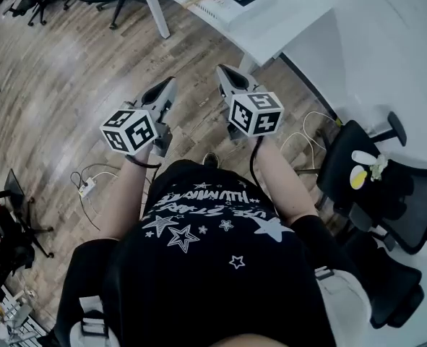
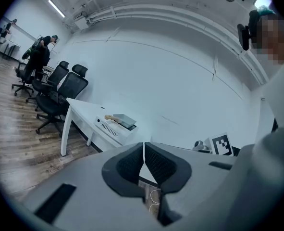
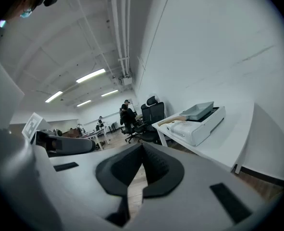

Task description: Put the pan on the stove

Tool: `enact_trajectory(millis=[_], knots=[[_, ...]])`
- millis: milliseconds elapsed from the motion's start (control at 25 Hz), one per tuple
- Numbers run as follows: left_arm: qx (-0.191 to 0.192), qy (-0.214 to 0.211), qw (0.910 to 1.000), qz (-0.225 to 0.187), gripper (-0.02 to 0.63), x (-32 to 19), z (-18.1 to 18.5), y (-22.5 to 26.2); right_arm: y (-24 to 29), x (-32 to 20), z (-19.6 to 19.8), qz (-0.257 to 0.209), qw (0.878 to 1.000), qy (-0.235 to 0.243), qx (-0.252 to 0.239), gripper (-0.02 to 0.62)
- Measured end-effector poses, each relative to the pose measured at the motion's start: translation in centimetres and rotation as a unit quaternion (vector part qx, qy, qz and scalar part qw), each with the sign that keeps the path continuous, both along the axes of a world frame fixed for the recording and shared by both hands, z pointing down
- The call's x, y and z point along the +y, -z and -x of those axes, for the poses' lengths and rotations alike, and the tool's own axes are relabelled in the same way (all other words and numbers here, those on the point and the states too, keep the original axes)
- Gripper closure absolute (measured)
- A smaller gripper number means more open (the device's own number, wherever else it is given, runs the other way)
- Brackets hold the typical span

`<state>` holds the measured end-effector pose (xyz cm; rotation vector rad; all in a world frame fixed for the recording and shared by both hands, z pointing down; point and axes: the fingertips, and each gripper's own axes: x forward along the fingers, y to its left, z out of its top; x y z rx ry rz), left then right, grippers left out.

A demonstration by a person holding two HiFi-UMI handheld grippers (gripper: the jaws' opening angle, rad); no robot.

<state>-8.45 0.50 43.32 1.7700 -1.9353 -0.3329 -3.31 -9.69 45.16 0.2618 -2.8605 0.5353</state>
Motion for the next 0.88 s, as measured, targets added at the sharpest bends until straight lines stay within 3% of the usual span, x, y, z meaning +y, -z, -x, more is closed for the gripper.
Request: enact_trajectory(millis=[360, 880], knots=[[0.007, -0.007, 0.9997, 0.021, 0.589, 4.6, -1.3, -1.9, -1.7, 5.7, 0.3, -0.037, 0.998, 0.027, 0.041, 0.588], [0.01, -0.005, 0.9995, 0.028, 0.589, 14.5, -3.2, -2.6, -2.3, 13.9, -2.5, -0.049, 0.996, 0.009, 0.067, 0.588]])
